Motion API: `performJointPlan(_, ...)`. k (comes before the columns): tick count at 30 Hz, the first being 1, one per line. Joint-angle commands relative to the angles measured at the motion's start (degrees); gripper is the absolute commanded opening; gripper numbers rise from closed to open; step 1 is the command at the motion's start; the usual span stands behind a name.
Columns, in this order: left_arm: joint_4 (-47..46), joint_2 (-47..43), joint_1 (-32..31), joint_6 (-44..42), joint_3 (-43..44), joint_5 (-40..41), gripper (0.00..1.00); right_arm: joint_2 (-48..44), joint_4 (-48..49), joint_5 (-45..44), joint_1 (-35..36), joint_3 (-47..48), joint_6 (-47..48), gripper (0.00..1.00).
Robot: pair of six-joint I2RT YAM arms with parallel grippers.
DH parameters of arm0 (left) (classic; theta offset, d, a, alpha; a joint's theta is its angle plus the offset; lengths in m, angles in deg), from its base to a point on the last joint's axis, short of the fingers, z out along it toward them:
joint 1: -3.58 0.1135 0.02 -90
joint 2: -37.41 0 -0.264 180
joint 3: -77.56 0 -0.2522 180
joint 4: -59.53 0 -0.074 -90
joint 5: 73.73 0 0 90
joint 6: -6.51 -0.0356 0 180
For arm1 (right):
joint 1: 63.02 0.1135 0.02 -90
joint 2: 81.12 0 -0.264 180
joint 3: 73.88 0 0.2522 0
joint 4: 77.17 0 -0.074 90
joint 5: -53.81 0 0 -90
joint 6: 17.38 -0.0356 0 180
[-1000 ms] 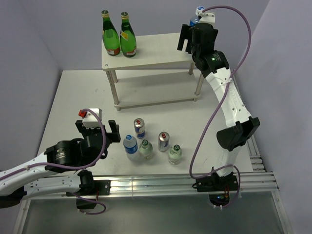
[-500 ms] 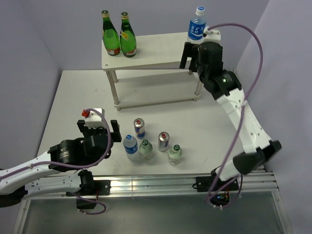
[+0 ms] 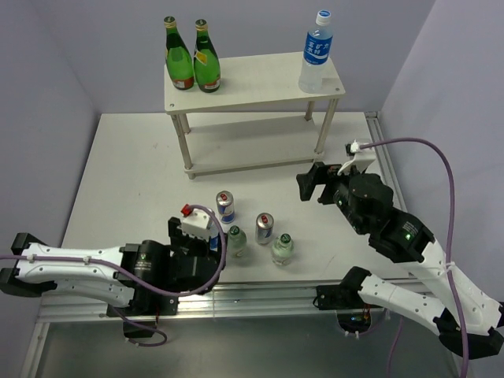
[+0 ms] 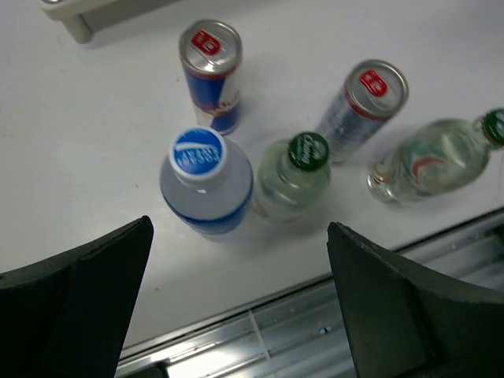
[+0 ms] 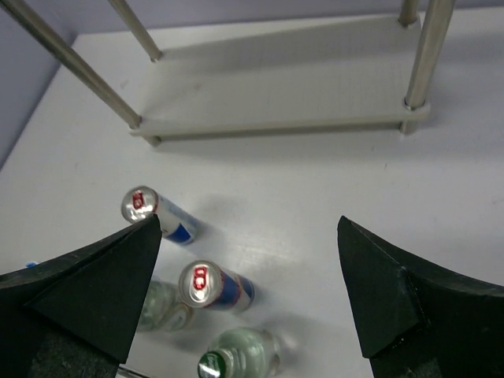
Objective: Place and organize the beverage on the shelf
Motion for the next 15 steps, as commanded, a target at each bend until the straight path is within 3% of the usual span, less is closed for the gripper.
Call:
performJointPlan(1,6.45,1.36,-4.99,12.85,2.42,2.23,0.99,-1.42,-1.44,-0.53,0.67,-2.79,-2.41,1.00)
performJointPlan(4,5.07,2.67,-5.17,16.03,0.76,2.40,0.99,-4.32,-1.80,0.71,0.67,-4.90,-2.76,1.00)
performJointPlan(8,5.32,4.61,-5.17,27.94,-5.30,4.07,0.99,-7.14,-2.50,0.88,0.67,-6.92,-2.76,1.00)
performJointPlan(15,1.01,5.31,-5.09,35.97,-14.63,8.72,0.99,-10.13,-3.56,2.11,0.67,-8.24,-2.59,1.00)
